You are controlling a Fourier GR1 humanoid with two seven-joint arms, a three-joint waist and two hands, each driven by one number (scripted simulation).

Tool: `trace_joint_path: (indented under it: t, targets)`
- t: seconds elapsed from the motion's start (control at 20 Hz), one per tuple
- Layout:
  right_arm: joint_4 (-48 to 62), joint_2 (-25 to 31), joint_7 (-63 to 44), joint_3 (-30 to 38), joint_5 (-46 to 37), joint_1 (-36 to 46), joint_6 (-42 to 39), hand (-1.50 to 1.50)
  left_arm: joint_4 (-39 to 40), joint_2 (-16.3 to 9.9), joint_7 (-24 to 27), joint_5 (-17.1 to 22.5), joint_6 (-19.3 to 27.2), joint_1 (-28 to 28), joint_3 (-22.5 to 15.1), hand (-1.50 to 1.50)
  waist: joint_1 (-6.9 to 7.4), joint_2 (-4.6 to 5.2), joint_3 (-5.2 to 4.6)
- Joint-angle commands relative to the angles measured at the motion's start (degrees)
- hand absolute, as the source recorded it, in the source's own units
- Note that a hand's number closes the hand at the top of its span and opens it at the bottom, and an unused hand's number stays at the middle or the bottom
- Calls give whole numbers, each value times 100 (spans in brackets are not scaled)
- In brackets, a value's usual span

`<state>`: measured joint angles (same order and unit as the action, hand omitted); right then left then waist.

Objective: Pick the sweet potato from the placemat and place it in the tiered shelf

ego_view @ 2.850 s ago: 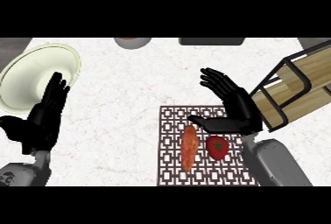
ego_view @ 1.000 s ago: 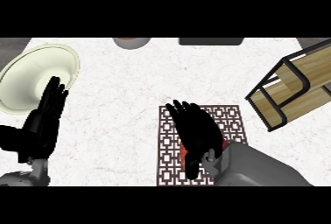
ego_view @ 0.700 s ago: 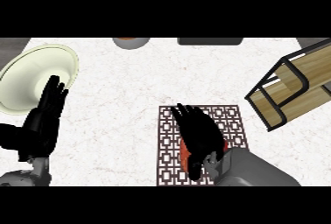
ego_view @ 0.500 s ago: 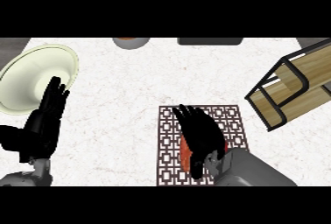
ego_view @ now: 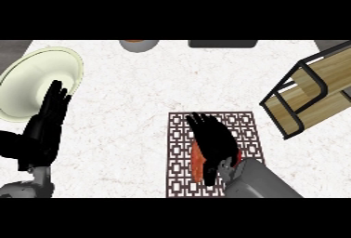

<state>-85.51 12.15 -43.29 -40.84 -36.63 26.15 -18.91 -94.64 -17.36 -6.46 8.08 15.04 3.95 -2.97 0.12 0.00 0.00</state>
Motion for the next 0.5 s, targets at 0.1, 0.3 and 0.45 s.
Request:
trace_joint_path:
  t: [0.1,0.3,0.45]
  targets:
    - [10,-95,602,65,-498,-585,90,-150,-296,398,-323,-465,311,37,-184,0,-9,-5,1]
    - [144,-282,852,438,-753,-624,-192,-150,-514,260,-236,-325,-202,-261,126,0,1,-5,0]
    - [1047,-405,1412,534,-1017,-574,311,-150,-277,516,-210,-550,46,-81,43,0,4,2,1]
